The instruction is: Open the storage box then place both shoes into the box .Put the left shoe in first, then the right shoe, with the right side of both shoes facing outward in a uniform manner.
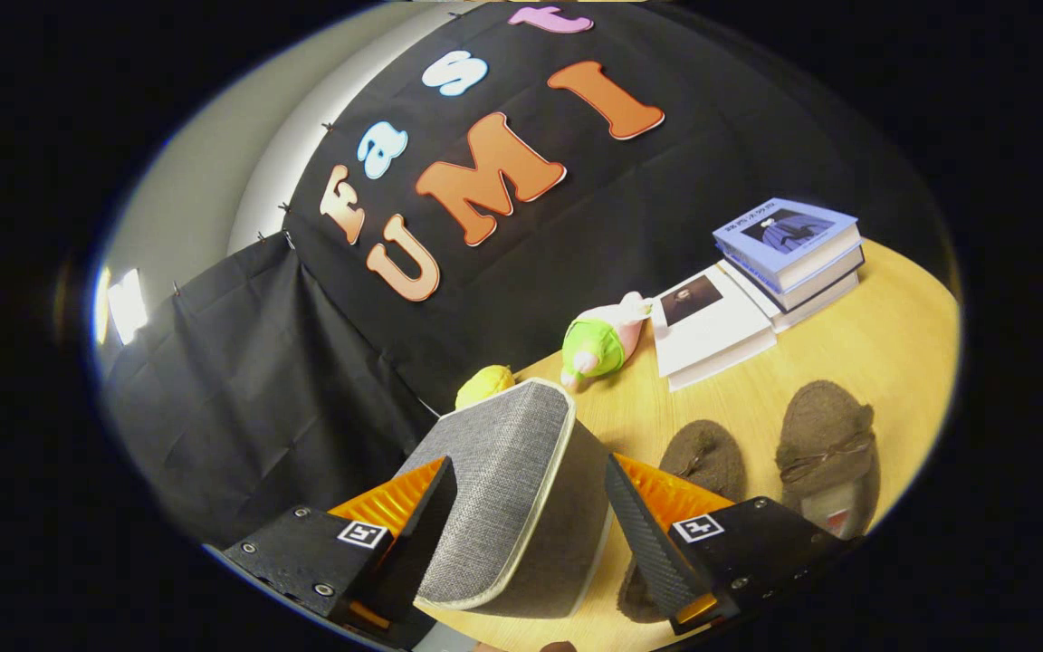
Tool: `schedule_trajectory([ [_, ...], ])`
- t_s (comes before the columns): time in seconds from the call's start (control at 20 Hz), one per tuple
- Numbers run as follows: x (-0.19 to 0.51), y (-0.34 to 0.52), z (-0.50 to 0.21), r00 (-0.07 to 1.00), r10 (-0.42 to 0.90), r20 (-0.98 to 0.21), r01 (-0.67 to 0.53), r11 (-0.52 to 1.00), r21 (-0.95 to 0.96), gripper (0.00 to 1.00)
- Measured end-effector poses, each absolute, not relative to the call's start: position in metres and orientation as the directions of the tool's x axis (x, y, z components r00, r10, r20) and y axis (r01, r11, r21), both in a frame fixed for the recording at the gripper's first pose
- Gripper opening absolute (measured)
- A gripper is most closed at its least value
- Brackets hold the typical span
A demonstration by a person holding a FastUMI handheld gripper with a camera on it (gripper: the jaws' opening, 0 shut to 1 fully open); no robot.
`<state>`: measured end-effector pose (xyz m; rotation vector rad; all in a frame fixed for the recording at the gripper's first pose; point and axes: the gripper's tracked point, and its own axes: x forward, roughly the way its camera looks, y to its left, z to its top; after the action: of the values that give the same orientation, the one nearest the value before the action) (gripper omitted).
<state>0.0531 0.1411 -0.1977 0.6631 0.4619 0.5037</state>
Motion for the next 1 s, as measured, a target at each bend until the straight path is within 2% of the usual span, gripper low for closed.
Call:
schedule_trajectory([
  [0.9,0.055,0.207,-0.222,0.637,0.759,-0.135,-0.274,0.387,0.88,0.98],
  [1.0,0.053,0.206,-0.222,0.634,0.763,-0.125,-0.273,0.371,0.888,0.94],
])
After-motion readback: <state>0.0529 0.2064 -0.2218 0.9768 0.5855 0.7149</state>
